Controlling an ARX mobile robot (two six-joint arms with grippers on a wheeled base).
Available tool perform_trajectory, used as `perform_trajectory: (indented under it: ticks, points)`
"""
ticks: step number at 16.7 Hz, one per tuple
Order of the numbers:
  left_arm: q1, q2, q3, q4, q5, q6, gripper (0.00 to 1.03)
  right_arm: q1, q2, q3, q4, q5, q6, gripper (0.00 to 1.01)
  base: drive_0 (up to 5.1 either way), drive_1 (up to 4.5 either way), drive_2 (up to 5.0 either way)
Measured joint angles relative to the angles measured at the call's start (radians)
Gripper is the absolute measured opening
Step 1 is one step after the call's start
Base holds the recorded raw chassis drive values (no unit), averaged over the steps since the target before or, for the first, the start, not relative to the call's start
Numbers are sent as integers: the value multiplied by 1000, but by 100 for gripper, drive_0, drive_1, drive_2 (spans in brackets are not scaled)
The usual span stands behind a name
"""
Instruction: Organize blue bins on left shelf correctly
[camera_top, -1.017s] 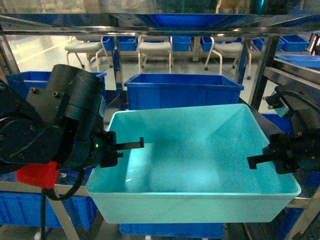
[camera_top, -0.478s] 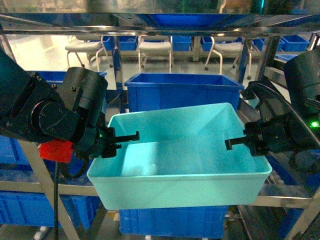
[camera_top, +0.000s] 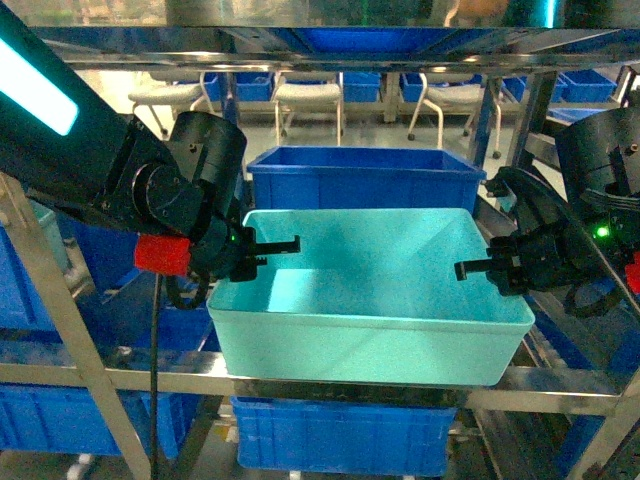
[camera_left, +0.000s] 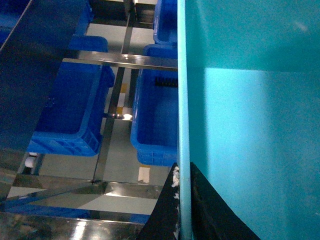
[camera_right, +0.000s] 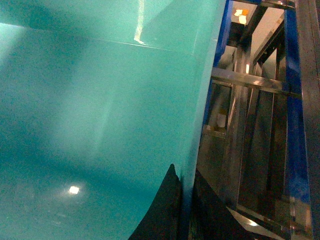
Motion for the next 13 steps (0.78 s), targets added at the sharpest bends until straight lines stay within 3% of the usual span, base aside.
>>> perform_trajectory:
  ticks: [13]
  points:
    - [8,87,109,-76,-9,0,2,-4,65,84,-43,-11,-5,3,0,0,0]
